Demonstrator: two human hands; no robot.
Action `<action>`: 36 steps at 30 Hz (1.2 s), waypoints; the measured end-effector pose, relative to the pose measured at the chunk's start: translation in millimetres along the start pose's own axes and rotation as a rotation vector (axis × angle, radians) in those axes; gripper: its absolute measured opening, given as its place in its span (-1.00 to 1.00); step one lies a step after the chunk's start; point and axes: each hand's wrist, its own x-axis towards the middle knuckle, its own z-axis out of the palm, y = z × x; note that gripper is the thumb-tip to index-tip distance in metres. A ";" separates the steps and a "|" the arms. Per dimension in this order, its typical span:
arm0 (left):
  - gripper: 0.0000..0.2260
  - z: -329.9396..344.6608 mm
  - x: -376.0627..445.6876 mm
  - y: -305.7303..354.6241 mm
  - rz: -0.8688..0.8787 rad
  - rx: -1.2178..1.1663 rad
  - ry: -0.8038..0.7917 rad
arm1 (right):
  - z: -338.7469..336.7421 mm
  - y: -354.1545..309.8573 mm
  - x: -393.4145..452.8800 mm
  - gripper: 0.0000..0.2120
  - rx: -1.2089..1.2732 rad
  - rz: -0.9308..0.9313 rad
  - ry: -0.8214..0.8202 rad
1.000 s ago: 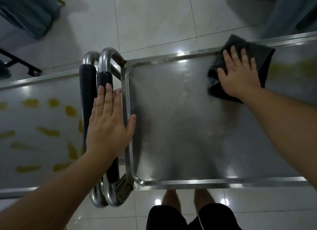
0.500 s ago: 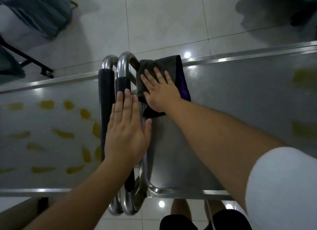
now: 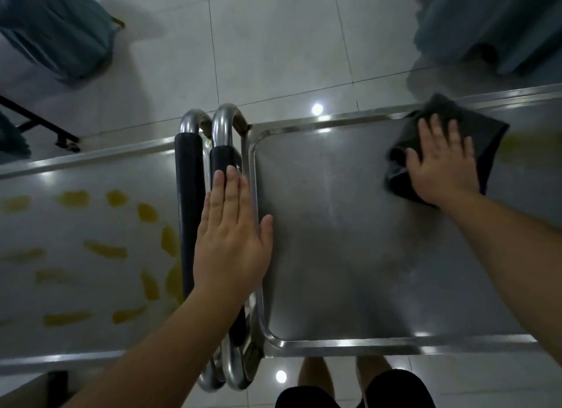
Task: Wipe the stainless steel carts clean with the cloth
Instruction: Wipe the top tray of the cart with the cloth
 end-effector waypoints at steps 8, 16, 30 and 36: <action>-0.35 0.7 0.8 0.5 -0.016 -0.030 0.000 | 44.1 -162.1 -72.6 -0.33 0.025 -0.146 0.010; -0.37 4.0 -0.1 -1.9 -0.006 -0.055 0.022 | 70.8 -211.4 -120.1 -0.38 -0.013 -0.596 -0.087; -0.35 6.9 0.4 -5.2 -0.007 -0.084 0.026 | 46.1 6.0 -110.3 -0.35 -0.012 -0.008 0.021; -0.35 5.6 1.0 -5.5 -0.010 -0.074 0.023 | 88.9 -151.5 -192.7 -0.36 0.054 -0.311 0.015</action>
